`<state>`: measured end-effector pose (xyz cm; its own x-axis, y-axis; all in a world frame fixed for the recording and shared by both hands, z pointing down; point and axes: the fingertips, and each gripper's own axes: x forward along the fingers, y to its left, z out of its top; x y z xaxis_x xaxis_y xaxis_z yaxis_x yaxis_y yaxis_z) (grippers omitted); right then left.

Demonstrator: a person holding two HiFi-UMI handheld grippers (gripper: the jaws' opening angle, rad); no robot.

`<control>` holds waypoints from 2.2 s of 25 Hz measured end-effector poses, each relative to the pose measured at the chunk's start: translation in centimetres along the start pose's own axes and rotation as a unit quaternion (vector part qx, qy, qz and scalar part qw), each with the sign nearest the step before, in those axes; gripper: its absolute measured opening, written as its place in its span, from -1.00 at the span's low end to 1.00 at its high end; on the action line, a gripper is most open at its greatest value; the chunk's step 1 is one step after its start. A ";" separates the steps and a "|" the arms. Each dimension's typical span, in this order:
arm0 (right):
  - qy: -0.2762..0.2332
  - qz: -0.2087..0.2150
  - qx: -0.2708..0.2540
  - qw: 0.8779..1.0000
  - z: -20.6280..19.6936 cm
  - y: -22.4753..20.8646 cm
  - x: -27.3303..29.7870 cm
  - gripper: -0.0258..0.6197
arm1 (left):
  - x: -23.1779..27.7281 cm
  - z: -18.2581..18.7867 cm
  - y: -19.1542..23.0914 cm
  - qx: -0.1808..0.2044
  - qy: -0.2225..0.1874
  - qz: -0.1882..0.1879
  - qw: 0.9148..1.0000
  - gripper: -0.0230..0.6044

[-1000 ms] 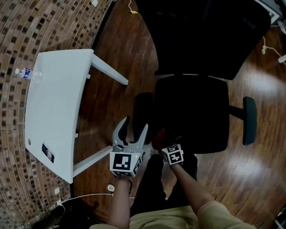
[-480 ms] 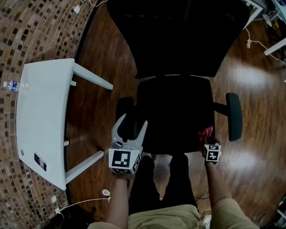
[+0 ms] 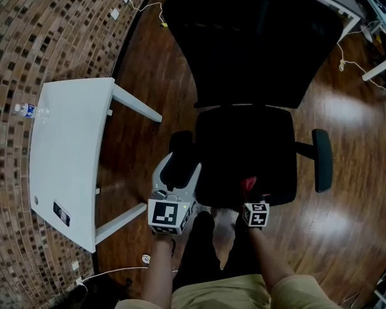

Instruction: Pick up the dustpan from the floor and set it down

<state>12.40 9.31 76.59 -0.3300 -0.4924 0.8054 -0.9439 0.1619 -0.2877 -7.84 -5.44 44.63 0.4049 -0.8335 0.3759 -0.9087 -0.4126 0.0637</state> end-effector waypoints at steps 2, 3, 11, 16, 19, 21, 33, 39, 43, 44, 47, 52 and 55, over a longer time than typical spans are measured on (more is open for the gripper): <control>0.010 0.072 -0.005 0.997 -1.4 7.4 1.5 -0.67 | -0.5 0.2 0.4 0.008 0.001 0.002 1.000 -0.11; 0.015 0.108 -0.005 0.994 -2.1 11.0 2.2 -0.66 | -0.8 0.2 0.7 0.011 0.003 0.003 1.000 -0.11; 0.085 0.214 -0.160 0.960 -7.3 21.7 5.2 -0.66 | -2.6 -1.4 1.3 0.024 0.018 0.003 1.000 -0.13; 0.065 0.151 -0.177 0.970 -7.0 11.8 3.4 -0.66 | -0.9 -1.7 -0.5 0.023 0.025 -0.011 0.999 -0.13; 0.058 0.105 -0.145 0.982 -6.9 3.5 1.7 -0.67 | 0.8 -1.6 -2.3 0.015 0.017 -0.028 0.999 -0.13; 0.048 0.082 -0.144 0.985 -6.2 -1.5 0.4 -0.67 | 2.0 -1.3 -3.7 0.013 0.011 -0.039 0.999 -0.13; 0.003 -0.075 -0.094 0.993 -2.1 -19.0 -6.4 -0.67 | 4.4 -0.7 -10.1 0.014 -0.001 -0.090 0.996 -0.13; -0.024 -0.121 0.034 0.992 -2.6 -16.2 -5.8 -0.67 | 1.7 -0.7 -7.0 0.024 0.002 -0.075 0.997 -0.13; -0.014 0.053 -0.041 0.998 -4.1 -0.9 -1.7 -0.66 | 0.2 -0.8 -4.4 0.024 -0.001 -0.068 0.997 -0.14; -0.004 0.103 -0.073 0.992 -4.9 3.8 -0.9 -0.66 | -0.2 -0.9 -3.9 0.022 -0.001 -0.067 0.997 -0.15; 0.036 0.210 -0.184 0.959 -8.1 14.4 0.2 -0.66 | -1.4 -1.2 -3.3 0.018 -0.006 -0.069 0.997 -0.15; 0.104 0.211 -0.325 0.916 -11.0 18.5 2.7 -0.66 | -2.0 -1.3 -4.4 0.034 -0.006 -0.082 0.996 -0.15; 0.118 0.211 -0.400 0.884 -10.8 17.7 4.0 -0.66 | -1.8 -2.0 -4.2 0.041 -0.004 -0.069 0.997 -0.15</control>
<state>-5.78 19.41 80.29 -0.5579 -0.0674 0.8271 -0.4111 0.8883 -0.2049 -4.91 -1.49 45.57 0.5274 -0.7693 0.3606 -0.8326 -0.5526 0.0390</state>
